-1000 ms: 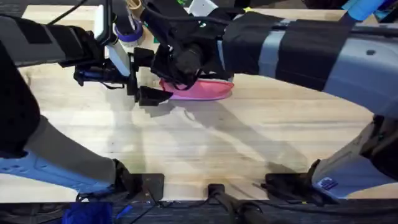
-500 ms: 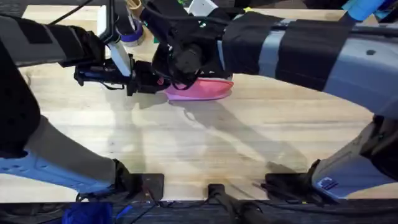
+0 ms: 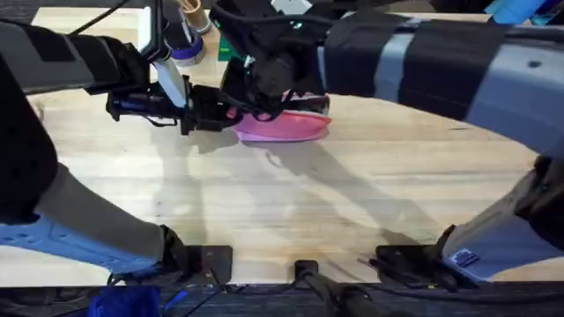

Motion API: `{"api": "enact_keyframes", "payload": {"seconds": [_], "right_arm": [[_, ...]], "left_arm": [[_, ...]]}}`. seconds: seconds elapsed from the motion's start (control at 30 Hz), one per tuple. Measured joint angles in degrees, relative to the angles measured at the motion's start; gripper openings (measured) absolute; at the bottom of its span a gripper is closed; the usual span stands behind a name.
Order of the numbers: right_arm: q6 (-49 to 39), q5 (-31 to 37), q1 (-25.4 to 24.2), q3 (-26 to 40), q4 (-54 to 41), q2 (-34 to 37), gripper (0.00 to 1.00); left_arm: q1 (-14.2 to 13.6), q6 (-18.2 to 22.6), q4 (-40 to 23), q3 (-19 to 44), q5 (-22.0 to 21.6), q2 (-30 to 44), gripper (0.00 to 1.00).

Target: Unzip the bag, pick up the pens from the table one at a time and place them inside, then zip the bag closed.

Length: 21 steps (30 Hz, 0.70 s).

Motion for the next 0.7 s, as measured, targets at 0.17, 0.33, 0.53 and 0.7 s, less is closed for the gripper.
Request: {"api": "enact_keyframes", "payload": {"seconds": [0.17,0.33,0.53,0.7], "right_arm": [[-4.8,1.7,-1.3,0.0,-2.9,-2.4,0.031],[-9.5,4.2,-2.9,0.0,-6.2,-3.8,0.03],[-15.0,5.1,-5.5,0.0,-7.6,-4.3,0.031],[-19.2,4.0,-10.3,0.0,-12.3,-4.6,0.031]], "left_arm": [[-0.4,0.0,0.0,0.0,2.0,0.0,0.045],[-0.9,0.0,0.3,0.0,2.9,0.0,0.044],[-0.8,0.0,0.6,0.0,3.3,0.0,0.044],[-1.3,0.0,0.6,0.0,3.8,0.0,0.043]]}}
